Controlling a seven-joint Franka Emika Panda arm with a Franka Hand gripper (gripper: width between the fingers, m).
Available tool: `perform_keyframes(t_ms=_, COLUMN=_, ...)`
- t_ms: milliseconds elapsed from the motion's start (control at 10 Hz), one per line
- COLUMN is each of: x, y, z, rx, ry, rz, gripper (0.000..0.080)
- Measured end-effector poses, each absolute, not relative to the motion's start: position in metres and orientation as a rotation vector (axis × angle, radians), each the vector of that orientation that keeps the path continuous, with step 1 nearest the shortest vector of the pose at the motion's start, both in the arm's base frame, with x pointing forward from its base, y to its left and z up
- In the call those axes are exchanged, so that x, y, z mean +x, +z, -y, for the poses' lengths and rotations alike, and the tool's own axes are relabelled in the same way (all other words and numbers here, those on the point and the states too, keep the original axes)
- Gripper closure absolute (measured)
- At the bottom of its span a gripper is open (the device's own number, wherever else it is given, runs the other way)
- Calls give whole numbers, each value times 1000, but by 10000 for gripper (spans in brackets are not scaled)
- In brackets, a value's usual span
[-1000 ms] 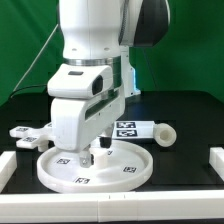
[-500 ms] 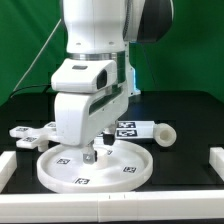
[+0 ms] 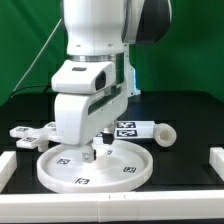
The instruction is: Assemble round table
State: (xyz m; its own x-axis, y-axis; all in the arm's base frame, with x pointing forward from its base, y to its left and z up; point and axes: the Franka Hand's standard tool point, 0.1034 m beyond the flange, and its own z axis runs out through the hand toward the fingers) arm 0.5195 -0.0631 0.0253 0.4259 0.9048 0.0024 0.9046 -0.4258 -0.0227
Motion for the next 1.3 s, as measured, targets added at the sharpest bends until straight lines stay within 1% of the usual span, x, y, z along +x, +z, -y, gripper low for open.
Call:
perform_keyframes(t_ms=200, x=515, y=17, z=65, rx=-2633, ry=28, rz=1660, gripper=150)
perform_keyframes(t_ms=400, x=521, y=14, z=66, rx=-2633, ry=26, rz=1659, gripper=150)
perform_keyframes(t_ms=500, x=523, y=12, z=66, rx=-2632, ry=24, rz=1661, gripper=177)
perform_keyframes(t_ms=600, x=523, y=11, z=66, rx=-2632, ry=20, rz=1663, gripper=177)
perform_keyframes(t_ms=700, x=523, y=11, z=66, rx=-2632, ry=20, rz=1663, gripper=348)
perform_keyframes(t_ms=800, x=523, y=11, z=66, rx=-2632, ry=19, rz=1663, gripper=394)
perform_keyframes(t_ms=1200, x=524, y=11, z=64, rx=-2632, ry=22, rz=1659, gripper=393)
perform_keyframes(t_ms=1300, x=532, y=12, z=54, rx=-2616, ry=24, rz=1672, gripper=394)
